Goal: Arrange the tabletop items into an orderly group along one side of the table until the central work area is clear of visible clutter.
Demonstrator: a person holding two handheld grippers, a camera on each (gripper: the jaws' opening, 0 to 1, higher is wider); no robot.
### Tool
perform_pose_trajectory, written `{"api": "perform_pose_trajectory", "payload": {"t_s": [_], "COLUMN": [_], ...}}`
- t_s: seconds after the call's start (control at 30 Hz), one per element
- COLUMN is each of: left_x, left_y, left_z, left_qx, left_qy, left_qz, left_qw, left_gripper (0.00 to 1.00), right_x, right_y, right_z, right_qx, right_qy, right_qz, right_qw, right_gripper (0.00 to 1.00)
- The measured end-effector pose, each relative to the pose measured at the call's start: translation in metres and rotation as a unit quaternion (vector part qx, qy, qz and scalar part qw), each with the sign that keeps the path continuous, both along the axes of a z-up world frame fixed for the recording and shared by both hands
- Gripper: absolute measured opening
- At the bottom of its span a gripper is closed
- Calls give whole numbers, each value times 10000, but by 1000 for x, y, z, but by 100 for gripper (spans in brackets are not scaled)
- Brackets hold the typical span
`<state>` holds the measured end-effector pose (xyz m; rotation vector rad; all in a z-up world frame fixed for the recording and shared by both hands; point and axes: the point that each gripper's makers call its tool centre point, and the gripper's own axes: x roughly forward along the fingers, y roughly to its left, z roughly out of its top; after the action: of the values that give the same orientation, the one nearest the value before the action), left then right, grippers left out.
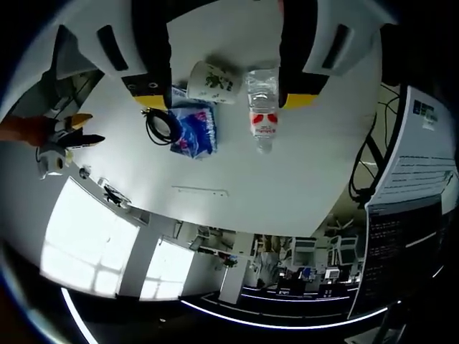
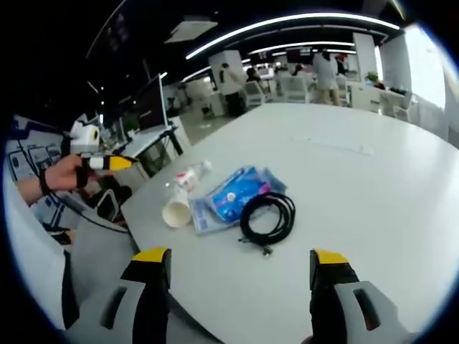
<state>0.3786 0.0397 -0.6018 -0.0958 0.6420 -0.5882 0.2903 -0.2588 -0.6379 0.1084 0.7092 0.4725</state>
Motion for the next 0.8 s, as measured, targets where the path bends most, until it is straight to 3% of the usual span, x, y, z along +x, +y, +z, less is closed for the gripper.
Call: {"api": "perform_pose_trajectory", "payload": {"t_s": [0.8], "left_x": [-5], "left_y": [8], "left_z": [-3], "left_qx": [78], "left_qy": [24], "left_qz": [5], "left_qw": [10000], "left_gripper": [61], "right_x": [-3], "right_y": [19], "right_z": [-2], "right_qx": [88], "right_qy": [23], "right_qz": [97], "right_qw": [9999], "right_gripper": [80]}}
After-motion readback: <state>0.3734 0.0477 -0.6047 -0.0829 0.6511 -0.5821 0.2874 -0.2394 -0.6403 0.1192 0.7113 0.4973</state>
